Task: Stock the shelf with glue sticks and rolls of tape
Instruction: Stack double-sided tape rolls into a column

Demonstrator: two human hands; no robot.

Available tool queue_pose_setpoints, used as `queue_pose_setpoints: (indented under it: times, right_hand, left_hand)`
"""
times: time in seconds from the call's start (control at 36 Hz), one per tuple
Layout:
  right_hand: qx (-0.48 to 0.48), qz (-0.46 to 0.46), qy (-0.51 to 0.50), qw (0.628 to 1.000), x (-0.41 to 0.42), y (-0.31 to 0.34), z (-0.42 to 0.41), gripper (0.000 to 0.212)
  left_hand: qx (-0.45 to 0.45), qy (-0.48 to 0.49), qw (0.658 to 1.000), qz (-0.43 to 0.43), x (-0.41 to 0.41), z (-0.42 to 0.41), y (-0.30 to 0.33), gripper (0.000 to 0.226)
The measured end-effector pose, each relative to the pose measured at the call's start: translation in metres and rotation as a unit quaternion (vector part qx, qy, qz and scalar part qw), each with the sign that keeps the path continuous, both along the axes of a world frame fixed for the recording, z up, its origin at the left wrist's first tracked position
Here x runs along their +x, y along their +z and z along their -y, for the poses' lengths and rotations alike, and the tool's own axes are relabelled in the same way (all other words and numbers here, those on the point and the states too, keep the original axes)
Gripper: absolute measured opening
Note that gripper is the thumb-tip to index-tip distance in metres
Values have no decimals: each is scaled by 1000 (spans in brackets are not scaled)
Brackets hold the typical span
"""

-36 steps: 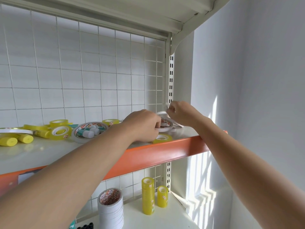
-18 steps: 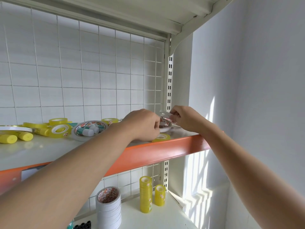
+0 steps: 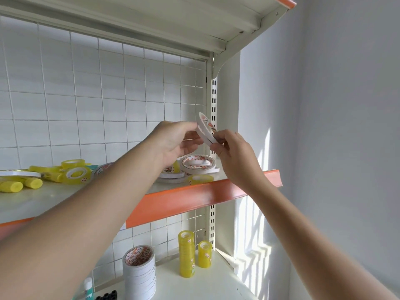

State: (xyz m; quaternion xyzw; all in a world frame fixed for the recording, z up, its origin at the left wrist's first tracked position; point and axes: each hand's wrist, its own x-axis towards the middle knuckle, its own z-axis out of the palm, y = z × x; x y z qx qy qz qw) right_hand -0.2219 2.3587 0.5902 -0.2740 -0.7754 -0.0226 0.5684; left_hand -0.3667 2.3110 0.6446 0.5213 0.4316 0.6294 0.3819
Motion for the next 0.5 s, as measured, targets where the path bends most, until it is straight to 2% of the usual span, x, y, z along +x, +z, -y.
queue_pose_setpoints:
  times: [0.08, 0.17, 0.28, 0.36, 0.5]
  right_hand:
    - [-25, -34, 24, 999, 2, -5, 11, 11]
    - [-33, -78, 25, 996, 7, -8, 21, 11]
    - [-28, -114, 0, 993, 23, -16, 36, 10]
    - [-3, -134, -21, 991, 39, -29, 52, 8]
    - [-5, -155, -46, 987, 63, -64, 76, 12]
  left_hand:
    - [17, -38, 997, 59, 15, 10, -1, 16]
    - [45, -67, 995, 62, 30, 18, -2, 13]
    - [104, -82, 991, -23, 48, 25, -5, 10]
    - [141, -103, 979, -107, 63, 35, -14, 19]
    - [169, -115, 964, -171, 85, 44, -49, 23]
